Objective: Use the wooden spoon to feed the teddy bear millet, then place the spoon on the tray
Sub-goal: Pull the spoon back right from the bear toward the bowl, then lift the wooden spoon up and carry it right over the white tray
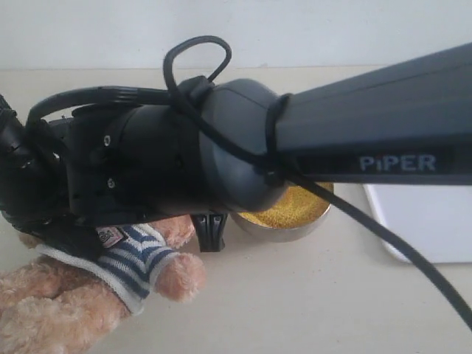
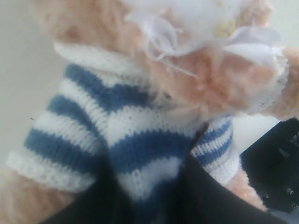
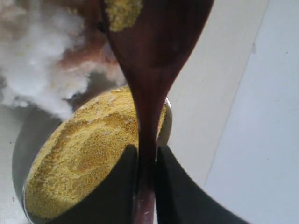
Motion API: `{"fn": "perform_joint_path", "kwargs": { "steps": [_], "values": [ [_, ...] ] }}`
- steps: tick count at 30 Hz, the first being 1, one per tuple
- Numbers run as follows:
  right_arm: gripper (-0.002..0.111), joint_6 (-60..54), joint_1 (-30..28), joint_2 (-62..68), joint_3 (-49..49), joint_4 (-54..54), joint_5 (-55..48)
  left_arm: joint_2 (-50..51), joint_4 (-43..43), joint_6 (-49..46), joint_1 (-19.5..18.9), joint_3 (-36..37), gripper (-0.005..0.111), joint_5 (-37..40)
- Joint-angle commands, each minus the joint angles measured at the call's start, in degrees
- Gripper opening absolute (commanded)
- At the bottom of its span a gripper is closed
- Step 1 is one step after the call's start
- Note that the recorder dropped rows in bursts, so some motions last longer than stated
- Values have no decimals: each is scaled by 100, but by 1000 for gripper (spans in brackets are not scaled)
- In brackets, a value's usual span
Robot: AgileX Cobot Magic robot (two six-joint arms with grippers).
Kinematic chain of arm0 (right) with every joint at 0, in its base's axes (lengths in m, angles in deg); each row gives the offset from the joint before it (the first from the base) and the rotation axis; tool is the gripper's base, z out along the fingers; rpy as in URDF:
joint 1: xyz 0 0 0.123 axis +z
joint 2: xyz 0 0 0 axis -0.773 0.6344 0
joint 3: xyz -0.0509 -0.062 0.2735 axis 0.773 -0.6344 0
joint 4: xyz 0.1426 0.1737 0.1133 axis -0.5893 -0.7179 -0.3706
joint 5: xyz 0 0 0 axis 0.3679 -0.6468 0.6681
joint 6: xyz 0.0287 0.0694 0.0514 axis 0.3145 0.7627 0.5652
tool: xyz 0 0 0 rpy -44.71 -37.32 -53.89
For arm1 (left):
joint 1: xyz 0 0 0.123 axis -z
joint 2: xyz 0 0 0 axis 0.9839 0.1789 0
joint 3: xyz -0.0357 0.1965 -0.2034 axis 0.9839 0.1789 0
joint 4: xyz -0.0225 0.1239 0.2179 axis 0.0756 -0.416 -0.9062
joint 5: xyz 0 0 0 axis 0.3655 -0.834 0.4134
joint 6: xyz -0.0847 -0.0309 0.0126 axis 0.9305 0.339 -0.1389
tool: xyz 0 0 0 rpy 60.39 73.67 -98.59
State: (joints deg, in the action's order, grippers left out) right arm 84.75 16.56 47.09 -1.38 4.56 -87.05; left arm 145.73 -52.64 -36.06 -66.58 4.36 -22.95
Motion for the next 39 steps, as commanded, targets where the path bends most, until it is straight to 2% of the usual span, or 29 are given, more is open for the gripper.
{"fn": "perform_joint_path", "kwargs": {
  "steps": [1,6,12,20,25,34,39],
  "values": [
    [-1,46,-35,-54,66,433,17,-10,90,8,9,-22,4,59],
    [-1,493,24,-54,0,1006,98,-10,90,8,9,-22,4,59],
    [-1,766,314,-54,-565,1743,415,-10,68,8,9,-22,4,65],
    [-1,1144,365,-54,-934,2225,414,-10,68,8,9,-22,4,65],
    [-1,1614,473,-54,-1333,2964,404,-10,68,8,9,-22,4,51],
    [-1,2085,473,-43,-1867,3658,256,-10,68,8,9,-22,4,51],
    [-1,2231,473,-43,-1889,3658,267,-10,68,8,9,-22,4,51]
  ]
}}
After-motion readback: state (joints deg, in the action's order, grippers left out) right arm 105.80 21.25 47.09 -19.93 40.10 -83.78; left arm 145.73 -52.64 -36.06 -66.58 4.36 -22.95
